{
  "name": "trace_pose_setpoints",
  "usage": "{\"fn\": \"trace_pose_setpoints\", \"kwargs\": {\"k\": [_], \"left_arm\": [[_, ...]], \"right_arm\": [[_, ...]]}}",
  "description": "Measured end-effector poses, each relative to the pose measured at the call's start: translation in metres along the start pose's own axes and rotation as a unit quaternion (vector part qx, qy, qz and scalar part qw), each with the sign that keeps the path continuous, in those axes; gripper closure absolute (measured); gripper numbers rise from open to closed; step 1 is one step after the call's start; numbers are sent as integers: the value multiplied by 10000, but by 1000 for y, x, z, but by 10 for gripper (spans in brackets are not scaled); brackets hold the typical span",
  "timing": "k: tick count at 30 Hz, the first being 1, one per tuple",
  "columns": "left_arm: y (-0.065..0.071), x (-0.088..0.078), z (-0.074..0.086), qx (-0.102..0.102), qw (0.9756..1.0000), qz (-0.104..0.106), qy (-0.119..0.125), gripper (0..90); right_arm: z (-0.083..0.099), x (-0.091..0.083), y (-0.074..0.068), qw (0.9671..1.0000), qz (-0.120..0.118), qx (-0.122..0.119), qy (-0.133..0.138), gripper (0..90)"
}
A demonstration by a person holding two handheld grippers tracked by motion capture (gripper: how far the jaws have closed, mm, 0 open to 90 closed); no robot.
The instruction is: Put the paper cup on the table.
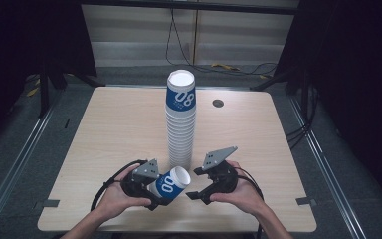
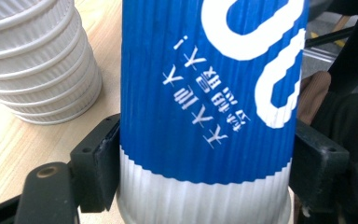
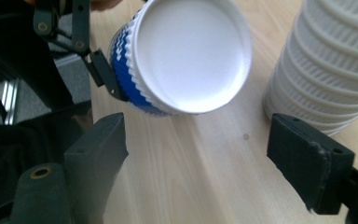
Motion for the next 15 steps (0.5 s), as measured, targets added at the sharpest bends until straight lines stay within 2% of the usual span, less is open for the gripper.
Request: {"fn": "trace_pose_setpoints", "kwargs": {"k": [2, 4, 6, 12, 15], "left_arm": [[0, 0, -1, 89, 9999, 1, -76, 227], [2, 2, -1, 62, 10000, -22, -35, 228], [3, 2, -1, 169, 9998, -72, -116, 228], [5, 4, -3, 249, 9993, -119, -259, 229], [7, 5, -5, 431, 9979, -145, -453, 228]], "right_arm": [[0, 1, -1, 9999, -35, -53, -89, 193], [0, 2, -2, 9998, -54, -63, -156, 232], [0, 3, -2, 9997, -45, -75, -240, 233], [-2, 9, -4, 9982, -112, -206, -551, 218], [-1, 13, -4, 9973, -124, -225, -694, 214]]}}
Point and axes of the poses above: each handheld gripper's, and its own axes: x roughly forward along the jaws, z roughly out of its underside, y roughly to its right, the point moved 1 cm from there along x, roughly forward along the jaws, and after that the axes turned 1 degree about x, right-handed, at the moved point
